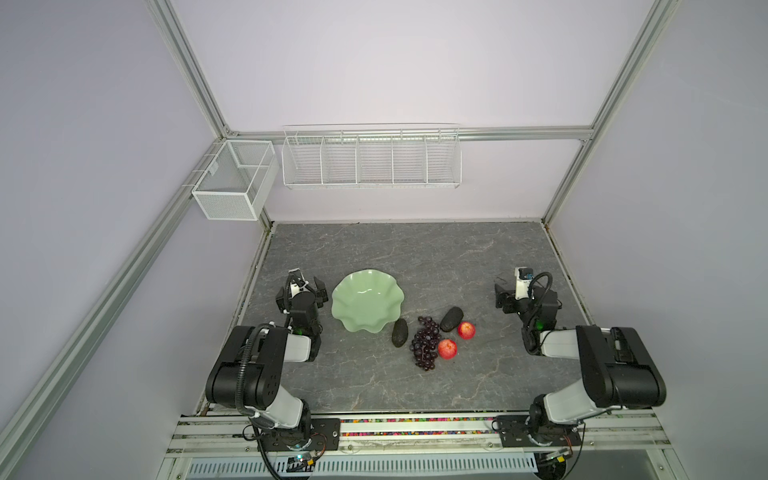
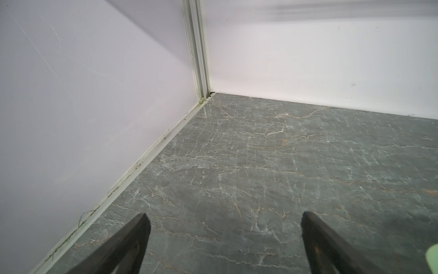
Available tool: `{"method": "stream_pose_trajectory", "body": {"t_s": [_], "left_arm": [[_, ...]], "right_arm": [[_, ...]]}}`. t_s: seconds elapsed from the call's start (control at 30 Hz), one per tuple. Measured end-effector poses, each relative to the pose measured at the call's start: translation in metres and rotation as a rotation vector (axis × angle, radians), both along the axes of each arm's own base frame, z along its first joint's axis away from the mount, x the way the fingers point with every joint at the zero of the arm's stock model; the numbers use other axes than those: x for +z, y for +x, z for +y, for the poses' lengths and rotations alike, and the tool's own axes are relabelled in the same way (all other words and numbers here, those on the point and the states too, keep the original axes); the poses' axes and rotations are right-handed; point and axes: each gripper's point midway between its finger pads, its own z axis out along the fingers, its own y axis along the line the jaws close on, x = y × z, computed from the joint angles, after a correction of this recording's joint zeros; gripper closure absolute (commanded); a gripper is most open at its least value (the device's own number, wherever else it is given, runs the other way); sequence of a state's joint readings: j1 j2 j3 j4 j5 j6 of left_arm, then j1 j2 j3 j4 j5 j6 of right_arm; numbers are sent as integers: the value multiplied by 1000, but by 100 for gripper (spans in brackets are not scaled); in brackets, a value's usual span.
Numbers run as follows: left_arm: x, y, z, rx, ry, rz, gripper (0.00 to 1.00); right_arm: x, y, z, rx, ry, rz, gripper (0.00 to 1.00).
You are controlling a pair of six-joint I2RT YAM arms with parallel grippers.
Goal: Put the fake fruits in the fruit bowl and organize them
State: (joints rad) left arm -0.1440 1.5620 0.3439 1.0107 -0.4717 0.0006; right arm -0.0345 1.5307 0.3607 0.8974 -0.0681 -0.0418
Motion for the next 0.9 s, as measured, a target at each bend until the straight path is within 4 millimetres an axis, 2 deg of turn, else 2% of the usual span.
{"method": "stream_pose_trajectory", "body": {"t_s": [0.13,0.2,0.27,0.33,0.4,0.47,0.53,0.6,0.67,0.73,0.8,0.83,0.9], "left_arm": [[1,-1,3,15,-8,-8,1],[1,-4,5,23,-12,-15,1],[1,-6,7,27,-12,-15,1],[7,-10,10,55,-9,-19,1],[26,-18,13,77,-12,-34,1],[62,-28,11,69,-32,-105,0],[102,-41,3,59,-75,-180,0],[143,-51,-19,-8,-142,-219,4],[178,-60,-50,-126,-223,-219,6],[198,-67,-84,-258,-292,-166,9],[198,-81,-130,-414,-332,-46,10],[189,-92,-153,-488,-339,27,10],[157,-121,-197,-635,-330,204,11]], "right_arm": [[7,-5,-3,-24,-8,-19,12],[21,-12,-5,-50,-20,-39,12],[48,-20,0,-60,-19,-76,12],[85,-31,9,-52,10,-127,12],[128,-47,22,-21,62,-180,12],[158,-66,39,32,115,-220,12],[168,-88,60,108,154,-224,12],[163,-109,83,198,182,-201,12],[146,-124,101,284,197,-155,12],[124,-135,118,370,201,-78,12],[110,-145,139,478,213,-4,12],[106,-150,149,532,219,19,12],[99,-162,173,660,224,77,12]]}}
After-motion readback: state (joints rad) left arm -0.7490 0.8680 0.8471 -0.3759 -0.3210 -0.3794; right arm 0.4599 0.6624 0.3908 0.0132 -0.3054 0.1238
